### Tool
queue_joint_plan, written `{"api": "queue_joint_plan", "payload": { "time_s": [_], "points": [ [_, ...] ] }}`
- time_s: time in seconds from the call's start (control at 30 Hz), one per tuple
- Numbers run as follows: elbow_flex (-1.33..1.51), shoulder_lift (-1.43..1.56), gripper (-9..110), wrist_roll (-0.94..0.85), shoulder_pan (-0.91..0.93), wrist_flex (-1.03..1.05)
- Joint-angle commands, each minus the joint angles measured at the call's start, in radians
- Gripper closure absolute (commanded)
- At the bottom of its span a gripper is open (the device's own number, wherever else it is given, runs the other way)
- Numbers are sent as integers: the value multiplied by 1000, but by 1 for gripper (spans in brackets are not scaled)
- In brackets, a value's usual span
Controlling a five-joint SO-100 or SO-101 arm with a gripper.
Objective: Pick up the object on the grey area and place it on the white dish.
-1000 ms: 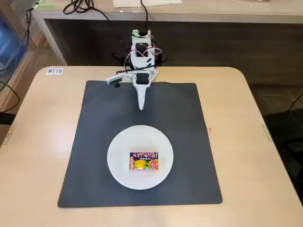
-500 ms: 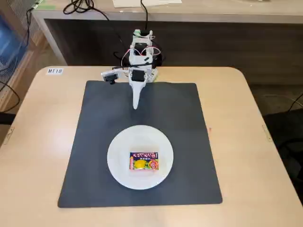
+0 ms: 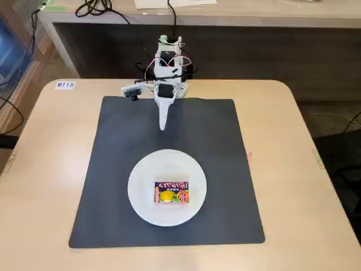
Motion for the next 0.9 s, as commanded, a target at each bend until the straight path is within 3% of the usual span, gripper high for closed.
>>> {"api": "queue_joint_plan", "payload": {
  "time_s": [0.0,0.33,0.87],
  "points": [
    [135,23,101,78,26,-3],
    [117,23,98,117,-92,23],
    [135,23,101,109,-74,48]
  ]
}}
